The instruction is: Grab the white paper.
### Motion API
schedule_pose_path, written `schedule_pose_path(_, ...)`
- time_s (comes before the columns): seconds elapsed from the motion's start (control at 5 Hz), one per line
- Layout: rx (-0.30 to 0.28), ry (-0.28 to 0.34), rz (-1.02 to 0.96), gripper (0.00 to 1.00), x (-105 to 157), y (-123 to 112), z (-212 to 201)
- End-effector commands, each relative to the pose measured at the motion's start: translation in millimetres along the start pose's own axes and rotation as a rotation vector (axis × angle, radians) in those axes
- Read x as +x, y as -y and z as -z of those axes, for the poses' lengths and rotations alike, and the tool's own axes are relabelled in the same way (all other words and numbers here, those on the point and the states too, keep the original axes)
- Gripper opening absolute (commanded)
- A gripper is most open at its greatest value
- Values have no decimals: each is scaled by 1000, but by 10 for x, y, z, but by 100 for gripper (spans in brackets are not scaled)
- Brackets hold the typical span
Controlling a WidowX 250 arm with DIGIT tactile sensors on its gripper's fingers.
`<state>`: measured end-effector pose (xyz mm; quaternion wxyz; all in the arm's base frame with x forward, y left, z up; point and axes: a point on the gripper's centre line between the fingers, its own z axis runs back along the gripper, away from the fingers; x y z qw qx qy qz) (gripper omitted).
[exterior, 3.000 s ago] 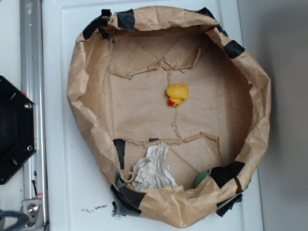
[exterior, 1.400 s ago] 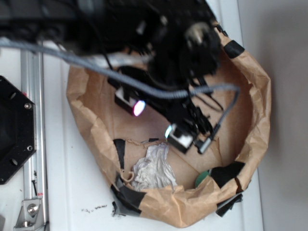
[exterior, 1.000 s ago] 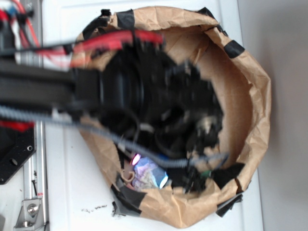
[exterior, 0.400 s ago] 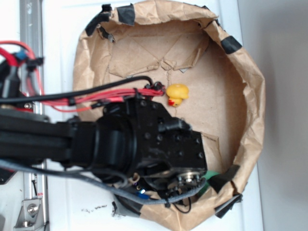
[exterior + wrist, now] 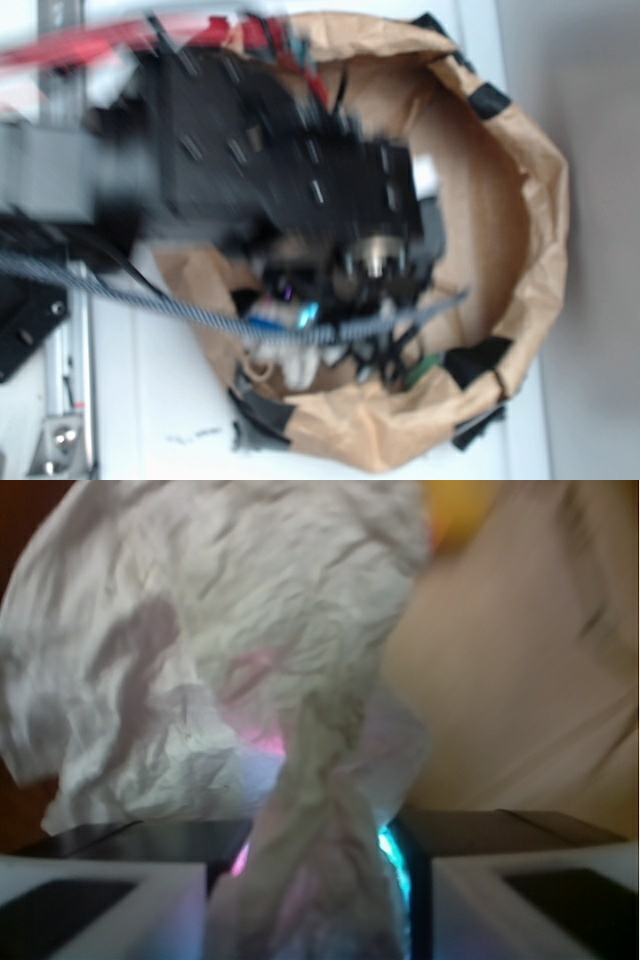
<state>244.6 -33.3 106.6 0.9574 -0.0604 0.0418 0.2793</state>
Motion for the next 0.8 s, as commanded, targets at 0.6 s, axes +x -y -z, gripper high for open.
schedule_pose_path(0.6, 88, 477, 427, 0, 29, -141, -545)
